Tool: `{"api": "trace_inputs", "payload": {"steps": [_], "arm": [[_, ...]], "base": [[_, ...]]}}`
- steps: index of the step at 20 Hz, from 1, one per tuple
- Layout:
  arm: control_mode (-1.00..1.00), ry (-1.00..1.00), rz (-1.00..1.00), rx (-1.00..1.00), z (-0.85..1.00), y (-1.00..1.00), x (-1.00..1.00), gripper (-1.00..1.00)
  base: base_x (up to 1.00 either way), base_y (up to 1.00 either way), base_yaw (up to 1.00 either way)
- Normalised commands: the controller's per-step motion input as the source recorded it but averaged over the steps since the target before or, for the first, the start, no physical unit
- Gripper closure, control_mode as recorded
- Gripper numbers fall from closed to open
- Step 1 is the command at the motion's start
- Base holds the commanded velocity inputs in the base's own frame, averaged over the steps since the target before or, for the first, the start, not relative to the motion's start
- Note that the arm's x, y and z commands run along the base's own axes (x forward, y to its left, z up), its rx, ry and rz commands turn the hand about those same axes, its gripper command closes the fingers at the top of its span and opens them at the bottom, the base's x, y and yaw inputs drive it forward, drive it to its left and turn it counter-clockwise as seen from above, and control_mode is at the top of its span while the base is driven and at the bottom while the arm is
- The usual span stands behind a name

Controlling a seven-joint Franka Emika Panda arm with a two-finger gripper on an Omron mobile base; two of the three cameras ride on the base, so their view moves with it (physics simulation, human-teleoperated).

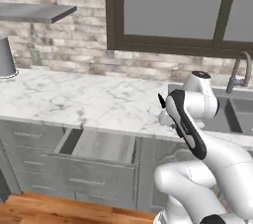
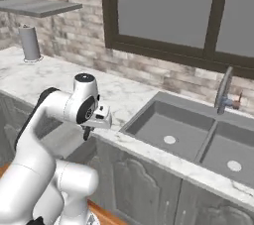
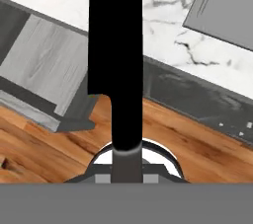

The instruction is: Pick up the metallic utensils from the counter and place them in the open drawer. Make sure not to pick up any wooden utensils.

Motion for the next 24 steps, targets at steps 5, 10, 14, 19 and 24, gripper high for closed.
{"api": "trace_inputs", "payload": {"steps": [5,10,14,19,24], "arm": [[1.00,0.00,0.00,0.00,0.00,0.00,0.00,1.00],[-1.00,0.01,0.14,0.00,-0.14,-0.05,0.20,1.00],[-1.00,0.06,0.46,0.00,-0.64,-0.04,0.21,1.00],[-1.00,0.01,0.36,-0.03,-0.50,0.60,0.09,1.00],[-1.00,0.11,0.13,-0.07,-0.20,1.00,0.52,1.00]], "base": [[0.41,-0.09,0.75],[0.41,-0.23,0.24],[0.00,0.00,0.00],[0.00,0.00,0.00],[0.00,0.00,0.00]]}}
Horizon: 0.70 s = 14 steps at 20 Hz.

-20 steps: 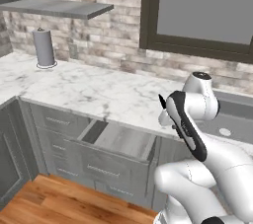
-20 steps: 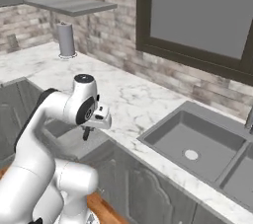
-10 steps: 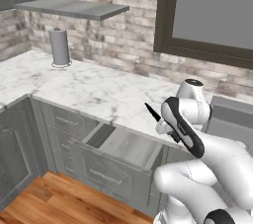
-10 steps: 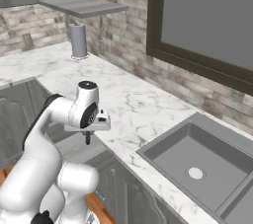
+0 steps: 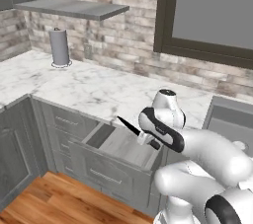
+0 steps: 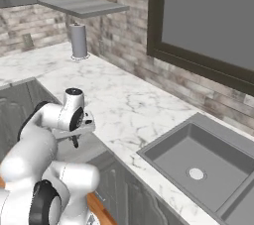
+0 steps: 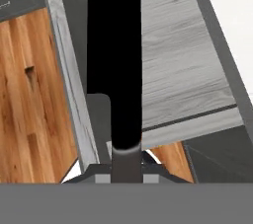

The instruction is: Pick up the metallic utensils from the counter and place them in the open drawer. Make sure not to pick up any wooden utensils.

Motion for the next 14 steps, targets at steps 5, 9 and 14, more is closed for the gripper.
{"api": "trace_inputs", "payload": {"steps": [5,9,14], "arm": [[-1.00,0.06,0.08,-0.03,-0.08,0.35,0.25,1.00],[-1.00,0.07,0.04,-0.01,-0.48,0.06,0.26,1.00],[-1.00,0.10,0.07,-0.04,-0.80,0.00,0.22,1.00]], "base": [[0.00,0.00,0.00],[0.00,0.00,0.00],[0.00,0.00,0.00]]}}
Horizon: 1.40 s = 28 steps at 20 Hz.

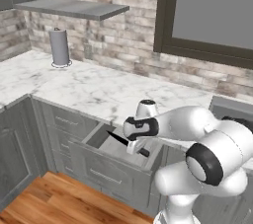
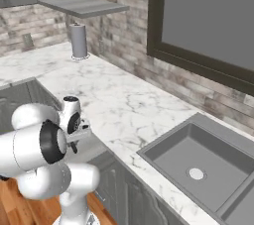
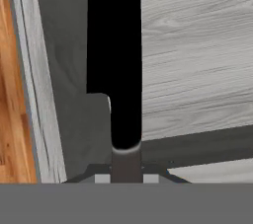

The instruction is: Pick up the metallic utensils from the counter and place them in the open drawer. Make sure not to pick up any wooden utensils.

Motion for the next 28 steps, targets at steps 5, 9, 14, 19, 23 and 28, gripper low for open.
{"api": "trace_inputs", "payload": {"steps": [5,9,14,19,23,28], "arm": [[-1.00,0.02,0.06,-0.03,-0.58,0.25,0.05,1.00],[-1.00,0.00,0.06,-0.08,-0.46,0.40,-0.11,1.00],[-1.00,0.02,0.05,-0.07,-0.44,0.29,-0.13,1.00],[-1.00,0.05,0.04,-0.04,-0.23,0.29,-0.53,1.00],[-1.00,0.11,0.01,0.00,0.00,0.60,-0.98,1.00],[-1.00,0.15,0.00,0.02,0.05,0.70,-0.88,1.00]], "base": [[0.00,0.00,0.00],[0.00,0.00,0.00],[0.00,0.00,0.00],[0.00,0.00,0.00],[0.00,0.00,0.00],[0.00,0.00,0.00]]}}
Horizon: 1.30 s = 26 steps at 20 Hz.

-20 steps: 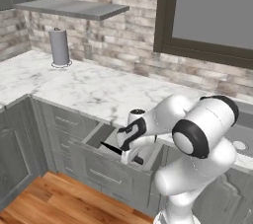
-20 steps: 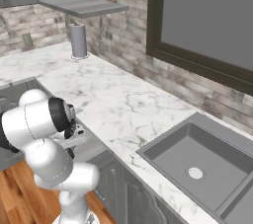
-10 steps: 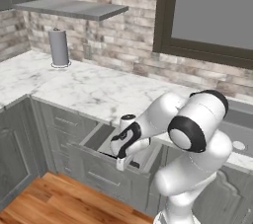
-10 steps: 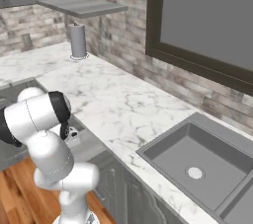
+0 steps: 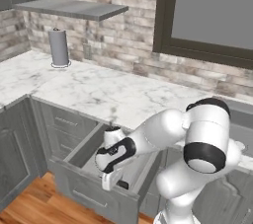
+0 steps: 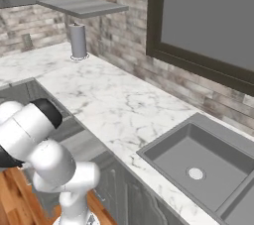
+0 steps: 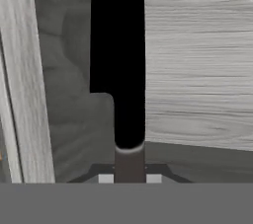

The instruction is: Pick up the metallic utensils from the counter and place them in the open drawer. Make sure not to pick up any wooden utensils.

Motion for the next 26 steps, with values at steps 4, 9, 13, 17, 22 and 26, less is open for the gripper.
{"api": "trace_inputs", "payload": {"steps": [4,9,13,17,22,26], "arm": [[-1.00,0.20,-0.02,0.00,0.42,0.19,0.32,1.00],[-1.00,0.37,-0.01,0.00,0.27,-0.50,0.97,1.00],[-1.00,0.29,0.00,-0.03,-0.53,-0.16,0.96,1.00],[-1.00,0.13,0.00,-0.03,-0.75,0.05,0.58,1.00],[-1.00,0.02,0.00,0.00,-0.90,0.34,0.08,1.00],[-1.00,-0.03,0.00,0.01,-0.96,0.44,0.01,1.00]], "base": [[0.00,0.00,0.00],[0.00,0.00,0.00],[0.00,0.00,0.00],[0.00,0.00,0.00],[0.00,0.00,0.00],[0.00,0.00,0.00]]}}
